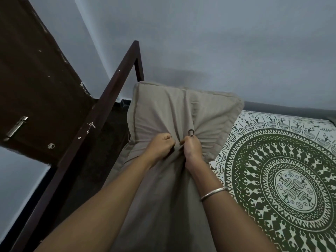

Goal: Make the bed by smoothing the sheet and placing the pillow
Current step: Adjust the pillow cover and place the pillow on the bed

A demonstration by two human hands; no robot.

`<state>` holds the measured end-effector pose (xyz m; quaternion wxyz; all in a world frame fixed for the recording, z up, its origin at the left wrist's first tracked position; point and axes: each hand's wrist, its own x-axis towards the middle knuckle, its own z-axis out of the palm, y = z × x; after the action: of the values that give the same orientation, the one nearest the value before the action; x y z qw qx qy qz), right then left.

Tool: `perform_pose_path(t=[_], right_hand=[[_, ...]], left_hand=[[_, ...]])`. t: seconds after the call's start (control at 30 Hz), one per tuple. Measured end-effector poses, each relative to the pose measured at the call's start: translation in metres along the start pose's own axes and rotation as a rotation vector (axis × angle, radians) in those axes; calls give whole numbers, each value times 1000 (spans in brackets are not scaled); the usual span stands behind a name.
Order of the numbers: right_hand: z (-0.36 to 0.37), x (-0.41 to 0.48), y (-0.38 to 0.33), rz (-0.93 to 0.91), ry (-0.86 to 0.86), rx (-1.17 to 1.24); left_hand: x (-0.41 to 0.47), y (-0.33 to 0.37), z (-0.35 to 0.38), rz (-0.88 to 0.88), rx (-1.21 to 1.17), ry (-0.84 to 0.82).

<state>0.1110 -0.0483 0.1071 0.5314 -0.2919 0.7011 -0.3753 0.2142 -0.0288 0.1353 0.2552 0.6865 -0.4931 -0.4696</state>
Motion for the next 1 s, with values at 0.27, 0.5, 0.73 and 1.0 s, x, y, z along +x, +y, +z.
perform_pose_path(t=[0.27, 0.5, 0.73, 1.0], right_hand=[[3, 40, 35, 130, -113, -240], [15, 48, 60, 216, -182, -370], [36, 82, 67, 67, -143, -598], [61, 176, 88, -141, 89, -912]], left_hand=[[45, -40, 4, -81, 212, -39], [59, -64, -3, -62, 258, -166], [116, -90, -8, -45, 262, -94], [206, -136, 7, -53, 395, 78]])
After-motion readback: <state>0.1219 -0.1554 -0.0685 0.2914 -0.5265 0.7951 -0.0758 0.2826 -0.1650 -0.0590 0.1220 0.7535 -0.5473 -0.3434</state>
